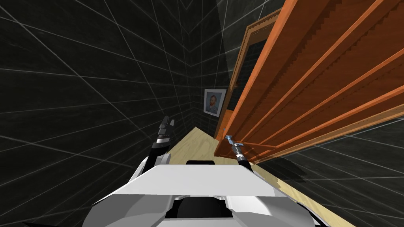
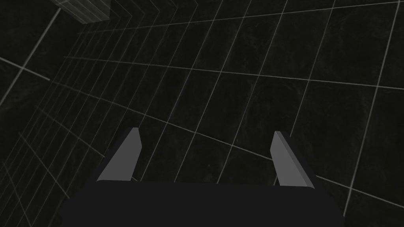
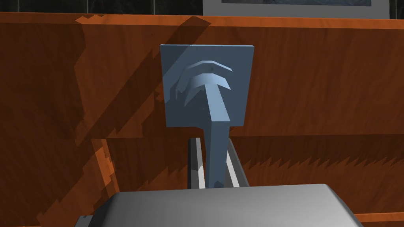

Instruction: Pull the door open

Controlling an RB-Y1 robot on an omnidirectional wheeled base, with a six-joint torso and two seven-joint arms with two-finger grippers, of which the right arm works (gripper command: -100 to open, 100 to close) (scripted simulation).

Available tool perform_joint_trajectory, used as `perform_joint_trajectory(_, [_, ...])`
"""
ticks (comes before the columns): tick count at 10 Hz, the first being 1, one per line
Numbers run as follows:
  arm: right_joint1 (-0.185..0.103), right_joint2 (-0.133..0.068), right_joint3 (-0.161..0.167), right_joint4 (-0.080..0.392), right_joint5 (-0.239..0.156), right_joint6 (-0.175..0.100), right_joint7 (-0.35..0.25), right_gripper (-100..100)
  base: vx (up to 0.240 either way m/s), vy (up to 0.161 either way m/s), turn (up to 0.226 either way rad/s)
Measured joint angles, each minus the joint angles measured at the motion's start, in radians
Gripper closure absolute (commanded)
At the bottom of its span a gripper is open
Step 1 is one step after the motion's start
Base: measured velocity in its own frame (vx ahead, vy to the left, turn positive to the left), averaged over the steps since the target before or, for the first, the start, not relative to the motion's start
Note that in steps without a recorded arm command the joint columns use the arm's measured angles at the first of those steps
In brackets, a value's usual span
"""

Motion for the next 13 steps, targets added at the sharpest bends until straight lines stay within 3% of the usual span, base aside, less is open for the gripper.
perform_joint_trajectory(2, [0.02,-0.02,0.027,0.004,0.007,-0.035,-0.025,100,-0.237,-0.06,0.14])
perform_joint_trajectory(3, [0.04,-0.033,0.039,-0.017,0.009,-0.042,-0.035,100,-0.227,-0.072,0.075])
perform_joint_trajectory(5, [0.046,-0.047,0.065,0.007,0.016,-0.08,-0.057,100,-0.159,-0.043,0.063])
perform_joint_trajectory(8, [0.068,-0.06,0.075,0.0,0.014,-0.099,-0.066,100,-0.187,-0.07,0.182])
perform_joint_trajectory(10, [0.069,-0.068,0.088,0.024,0.015,-0.132,-0.08,100,-0.191,-0.055,0.137])
perform_joint_trajectory(11, [0.065,-0.071,0.095,0.056,0.016,-0.162,-0.089,100,-0.195,-0.076,0.178])
perform_joint_trajectory(13, [0.097,-0.083,0.107,0.042,0.014,-0.188,-0.096,100,-0.233,-0.078,0.191])
